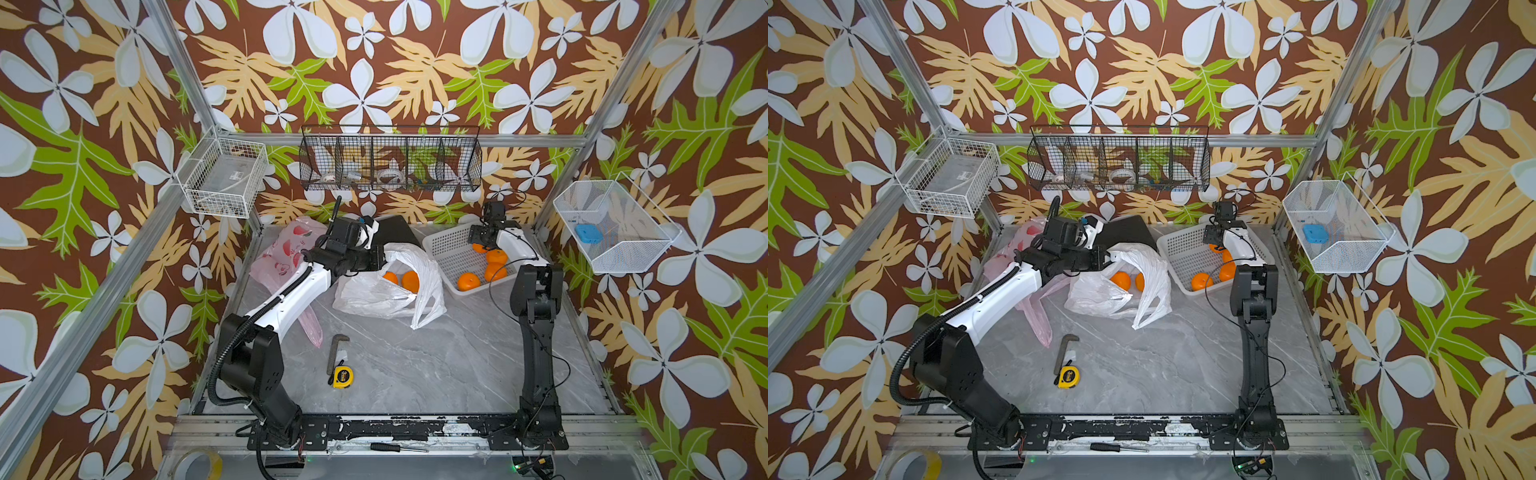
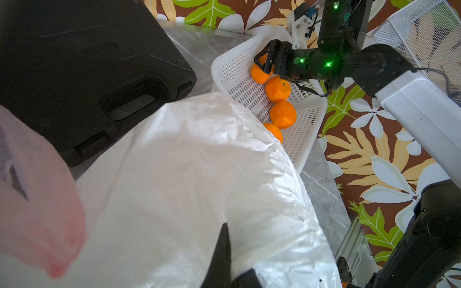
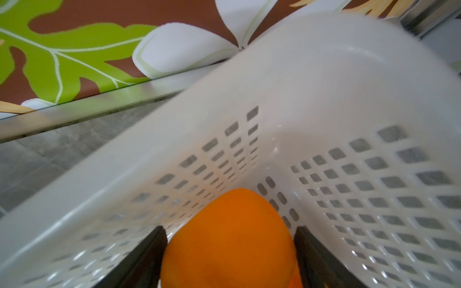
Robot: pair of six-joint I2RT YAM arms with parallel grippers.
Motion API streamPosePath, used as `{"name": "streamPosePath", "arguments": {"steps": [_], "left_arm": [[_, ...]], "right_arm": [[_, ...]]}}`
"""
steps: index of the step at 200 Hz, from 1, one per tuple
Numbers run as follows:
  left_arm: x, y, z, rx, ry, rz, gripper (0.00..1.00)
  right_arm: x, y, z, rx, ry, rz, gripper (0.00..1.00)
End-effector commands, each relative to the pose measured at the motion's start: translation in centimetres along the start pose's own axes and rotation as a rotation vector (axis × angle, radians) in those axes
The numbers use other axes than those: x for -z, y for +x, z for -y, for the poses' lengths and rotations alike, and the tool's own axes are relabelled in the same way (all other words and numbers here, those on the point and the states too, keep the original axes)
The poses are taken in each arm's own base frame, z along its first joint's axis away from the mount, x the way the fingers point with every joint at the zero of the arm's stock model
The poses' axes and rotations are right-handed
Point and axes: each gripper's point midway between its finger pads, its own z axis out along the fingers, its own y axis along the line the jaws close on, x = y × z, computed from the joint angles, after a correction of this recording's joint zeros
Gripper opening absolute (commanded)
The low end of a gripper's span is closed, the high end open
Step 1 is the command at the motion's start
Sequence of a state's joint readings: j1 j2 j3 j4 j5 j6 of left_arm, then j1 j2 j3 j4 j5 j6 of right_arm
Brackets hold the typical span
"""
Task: Place the oranges into plastic bags & tie knots
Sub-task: Pick up the orange from the basket, then place the orange in the plastic bag.
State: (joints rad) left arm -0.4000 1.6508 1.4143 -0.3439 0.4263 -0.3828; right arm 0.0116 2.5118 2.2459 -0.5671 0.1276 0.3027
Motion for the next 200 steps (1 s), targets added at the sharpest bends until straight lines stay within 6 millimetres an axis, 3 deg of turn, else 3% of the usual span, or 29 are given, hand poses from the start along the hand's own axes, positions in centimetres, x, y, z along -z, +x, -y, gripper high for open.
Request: {"name": "streamPosePath", "arguments": {"steps": [1,35,61,87,102,114,143,149,166,176,187,200], "left_arm": [[0.1,-0.3,0.3,-0.004,0.009,0.007,0.0],[0.2,-0.4,0.3,-0.002,0.01,0.007,0.0],[0.3,-0.3,0.4,-0.004,0.011,0.009,0.0],[0.4,-0.3,0.4,-0.005,0.013,0.008,0.0],[0.3,-0.2,0.4,-0.005,0.014,0.006,0.0],[0.3,-0.1,0.4,-0.006,0.015,0.003,0.0],[0.4,-0.1,0.5,-0.01,0.018,0.004,0.0],[0.4,-0.1,0.5,-0.01,0.018,0.004,0.0],[0.4,0.0,0.5,-0.011,0.021,0.0,0.0],[0.4,0.0,0.6,-0.012,0.025,-0.004,0.0],[0.4,0.0,0.7,-0.014,0.029,-0.005,0.0],[0.2,0.1,0.6,-0.014,0.029,-0.01,0.0]], "right_arm": [[-0.5,1.2,-0.1,0.004,-0.01,-0.044,0.83],[0.0,0.7,0.0,-0.003,-0.012,-0.032,0.66],[1.9,-0.5,0.0,-0.011,-0.023,0.001,0.57],[6.7,-2.5,-1.1,-0.022,-0.081,0.052,0.54],[10.5,-2.7,-2.8,-0.006,-0.13,0.086,0.54],[14.7,-2.4,-4.9,0.021,-0.212,0.135,0.54],[25.4,2.1,-11.0,0.113,-0.486,0.206,0.52],[26.9,4.0,-12.2,0.141,-0.545,0.199,0.52],[34.1,7.7,-15.8,0.248,-0.787,0.228,0.52],[37.2,10.2,-17.4,0.305,-0.897,0.23,0.52],[39.8,12.5,-18.9,0.339,-1.002,0.204,0.51],[40.2,14.4,-19.9,0.335,-1.034,0.148,0.5]]}}
